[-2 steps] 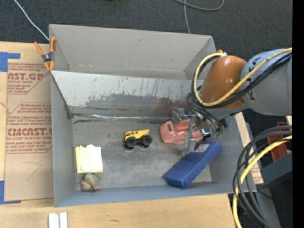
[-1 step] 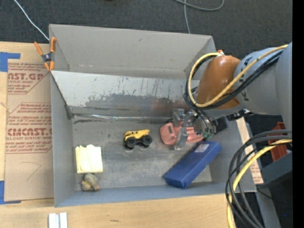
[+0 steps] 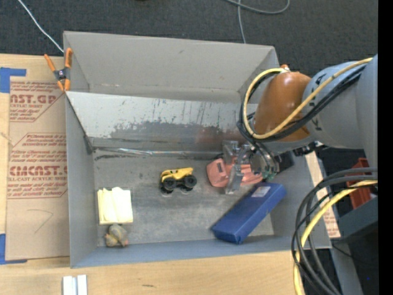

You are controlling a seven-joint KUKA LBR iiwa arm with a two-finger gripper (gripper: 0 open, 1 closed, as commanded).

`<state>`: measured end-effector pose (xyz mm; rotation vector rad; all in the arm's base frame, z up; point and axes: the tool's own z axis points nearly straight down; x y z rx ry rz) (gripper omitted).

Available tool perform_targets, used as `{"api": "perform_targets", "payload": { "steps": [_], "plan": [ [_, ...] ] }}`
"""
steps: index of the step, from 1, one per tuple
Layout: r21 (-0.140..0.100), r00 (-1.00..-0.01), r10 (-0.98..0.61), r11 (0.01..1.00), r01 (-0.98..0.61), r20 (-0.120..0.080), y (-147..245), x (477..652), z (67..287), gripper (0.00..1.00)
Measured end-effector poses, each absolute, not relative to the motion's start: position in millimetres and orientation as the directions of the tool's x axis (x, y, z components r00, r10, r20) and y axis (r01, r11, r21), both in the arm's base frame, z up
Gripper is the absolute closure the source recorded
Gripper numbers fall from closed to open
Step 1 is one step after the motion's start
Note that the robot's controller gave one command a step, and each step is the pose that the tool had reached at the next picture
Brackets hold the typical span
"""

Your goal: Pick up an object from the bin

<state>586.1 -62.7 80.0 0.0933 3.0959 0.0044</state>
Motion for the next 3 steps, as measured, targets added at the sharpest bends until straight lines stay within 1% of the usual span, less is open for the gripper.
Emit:
{"api": "perform_targets", "payload": {
  "steps": [1,2,3],
  "plan": [
    [0.010,-0.996,0.067,0.998,0.067,-0.052,-64,586.5,78,1.00],
    [0.009,-0.997,0.071,0.997,0.070,-0.044,-63,587.8,92,1.00],
    [0.011,-0.996,0.073,0.997,0.073,-0.053,-58,584.8,142,0.00]
  ]
}}
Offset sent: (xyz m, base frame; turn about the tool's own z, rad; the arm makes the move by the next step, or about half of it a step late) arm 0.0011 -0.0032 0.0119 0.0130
